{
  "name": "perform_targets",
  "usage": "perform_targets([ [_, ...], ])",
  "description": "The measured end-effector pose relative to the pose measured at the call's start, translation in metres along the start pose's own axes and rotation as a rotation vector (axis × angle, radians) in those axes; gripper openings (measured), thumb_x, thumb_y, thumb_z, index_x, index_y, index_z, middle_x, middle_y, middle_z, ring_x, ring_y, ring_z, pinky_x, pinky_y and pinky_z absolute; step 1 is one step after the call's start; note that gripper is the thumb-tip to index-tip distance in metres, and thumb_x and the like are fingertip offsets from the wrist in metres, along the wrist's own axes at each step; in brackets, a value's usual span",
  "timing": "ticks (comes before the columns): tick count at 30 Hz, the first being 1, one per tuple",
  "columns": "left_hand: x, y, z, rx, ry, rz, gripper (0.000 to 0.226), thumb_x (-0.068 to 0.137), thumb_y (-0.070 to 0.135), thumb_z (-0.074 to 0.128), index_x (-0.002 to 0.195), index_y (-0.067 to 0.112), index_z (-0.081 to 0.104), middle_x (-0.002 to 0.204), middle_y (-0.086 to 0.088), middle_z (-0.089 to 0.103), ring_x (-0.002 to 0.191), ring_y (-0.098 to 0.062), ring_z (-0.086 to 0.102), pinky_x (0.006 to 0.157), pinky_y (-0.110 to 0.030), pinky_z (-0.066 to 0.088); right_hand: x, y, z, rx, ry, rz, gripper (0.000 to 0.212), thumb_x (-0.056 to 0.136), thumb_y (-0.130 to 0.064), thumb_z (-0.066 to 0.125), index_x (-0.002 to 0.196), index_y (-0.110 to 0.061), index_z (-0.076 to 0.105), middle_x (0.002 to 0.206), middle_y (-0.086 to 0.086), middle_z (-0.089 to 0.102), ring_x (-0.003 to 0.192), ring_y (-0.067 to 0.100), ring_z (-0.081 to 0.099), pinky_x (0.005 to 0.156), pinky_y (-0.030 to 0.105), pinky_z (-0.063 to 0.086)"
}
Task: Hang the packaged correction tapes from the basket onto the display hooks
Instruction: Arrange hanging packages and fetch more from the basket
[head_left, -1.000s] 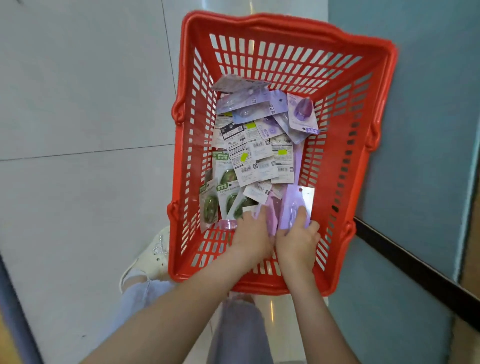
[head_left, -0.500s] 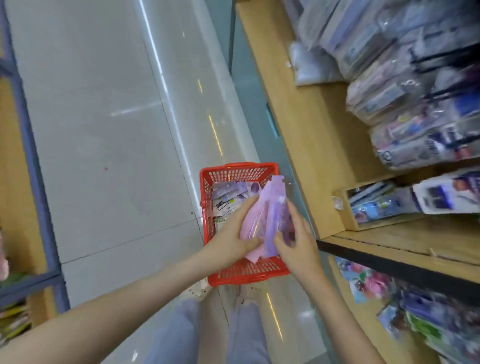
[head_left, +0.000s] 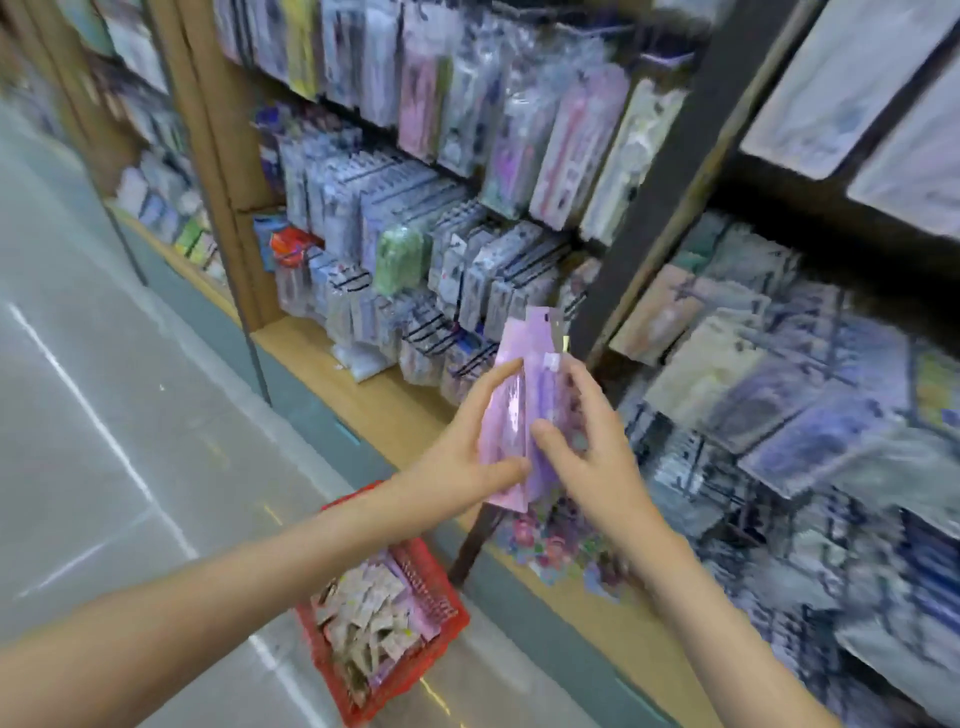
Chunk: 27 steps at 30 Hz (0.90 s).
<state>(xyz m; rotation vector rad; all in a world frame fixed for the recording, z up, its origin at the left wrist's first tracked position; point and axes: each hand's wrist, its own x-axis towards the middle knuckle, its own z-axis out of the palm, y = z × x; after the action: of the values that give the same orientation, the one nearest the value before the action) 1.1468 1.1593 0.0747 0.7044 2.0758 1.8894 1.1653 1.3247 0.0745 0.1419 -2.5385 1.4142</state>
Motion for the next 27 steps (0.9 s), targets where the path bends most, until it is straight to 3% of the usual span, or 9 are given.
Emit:
perform_targets([
  [2,-0.006,0.038,0.044,-0.024,0.014,0.097,0.081,0.076,0.011,0.064,0.145,0.029,0.026,0.150,0.016,0.029,0.139,0.005,0.025,0.118,-0.029,0.023,-0.027,-0.023,-0.049,-0.043,0.086,-0.027,0.060,0.090,-0.030,0.057,0.144,-0.030,0.031,0.133,-0.003,0.048,0.112,0.000,0.050,0.091,0.007,0.038],
  [4,-0.012,0.073,0.093,-0.053,0.034,0.181,0.078,0.079,0.013,0.064,0.145,0.031,0.027,0.152,0.012,0.031,0.141,-0.003,0.027,0.118,-0.039,0.024,-0.055,-0.044,-0.098,-0.123,0.150,-0.086,0.055,0.090,-0.034,0.052,0.142,-0.026,0.035,0.138,-0.006,0.046,0.121,0.004,0.046,0.098,0.012,0.034],
  [6,-0.016,0.107,0.139,-0.054,0.032,0.262,0.075,0.082,0.011,0.064,0.146,0.025,0.027,0.151,0.008,0.032,0.139,-0.002,0.030,0.117,-0.032,0.026,-0.083,-0.058,-0.147,-0.171,0.218,-0.107,0.051,0.091,-0.030,0.052,0.139,-0.018,0.041,0.134,-0.006,0.048,0.123,0.009,0.045,0.101,0.018,0.033],
  [8,-0.017,0.143,0.179,-0.060,-0.017,0.323,0.073,0.086,-0.001,0.063,0.146,0.018,0.027,0.145,0.013,0.035,0.131,0.009,0.034,0.109,-0.014,0.030,-0.111,-0.073,-0.196,-0.203,0.298,-0.134,0.042,0.091,-0.026,0.056,0.131,-0.015,0.046,0.126,-0.001,0.053,0.117,0.014,0.050,0.099,0.022,0.037],
  [11,-0.012,0.190,0.217,-0.018,-0.088,0.430,0.073,0.087,-0.005,0.061,0.146,0.022,0.027,0.139,0.026,0.030,0.124,0.026,0.027,0.099,0.000,0.026,-0.137,-0.096,-0.256,-0.227,0.433,-0.153,0.027,0.089,-0.021,0.063,0.113,-0.016,0.050,0.112,0.000,0.055,0.102,0.009,0.052,0.084,0.008,0.037],
  [16,-0.001,0.259,0.267,-0.009,-0.173,0.642,0.072,0.091,0.011,0.063,0.143,0.040,0.023,0.144,0.034,0.022,0.133,0.020,0.017,0.105,-0.001,0.020,-0.167,-0.143,-0.345,-0.215,0.567,-0.228,0.036,0.088,-0.017,0.064,0.114,-0.025,0.040,0.106,-0.021,0.049,0.089,-0.019,0.049,0.072,0.001,0.039],
  [20,0.018,0.302,0.291,-0.022,-0.212,0.780,0.069,0.090,0.009,0.060,0.140,0.041,0.025,0.146,0.029,0.026,0.135,0.015,0.023,0.108,-0.007,0.022,-0.171,-0.167,-0.396,-0.374,0.698,-0.338,0.054,0.084,-0.012,0.067,0.121,-0.035,0.035,0.108,-0.011,0.048,0.095,-0.007,0.050,0.080,0.010,0.043],
  [23,0.047,0.334,0.293,-0.039,-0.221,0.848,0.068,0.090,0.004,0.058,0.140,0.040,0.028,0.141,0.032,0.029,0.124,0.021,0.032,0.098,-0.002,0.031,-0.163,-0.177,-0.437,-0.582,0.784,-0.359,0.056,0.085,-0.015,0.064,0.129,-0.039,0.039,0.111,-0.003,0.041,0.097,0.006,0.049,0.088,0.028,0.047],
  [27,0.089,0.353,0.301,-0.077,-0.205,0.874,0.070,0.090,0.005,0.059,0.139,0.045,0.030,0.132,0.042,0.029,0.121,0.027,0.028,0.094,-0.001,0.032,-0.135,-0.185,-0.488,-0.695,0.882,-0.278,0.062,0.087,-0.016,0.061,0.141,-0.035,0.036,0.111,0.001,0.037,0.093,0.016,0.049,0.087,0.021,0.037],
])
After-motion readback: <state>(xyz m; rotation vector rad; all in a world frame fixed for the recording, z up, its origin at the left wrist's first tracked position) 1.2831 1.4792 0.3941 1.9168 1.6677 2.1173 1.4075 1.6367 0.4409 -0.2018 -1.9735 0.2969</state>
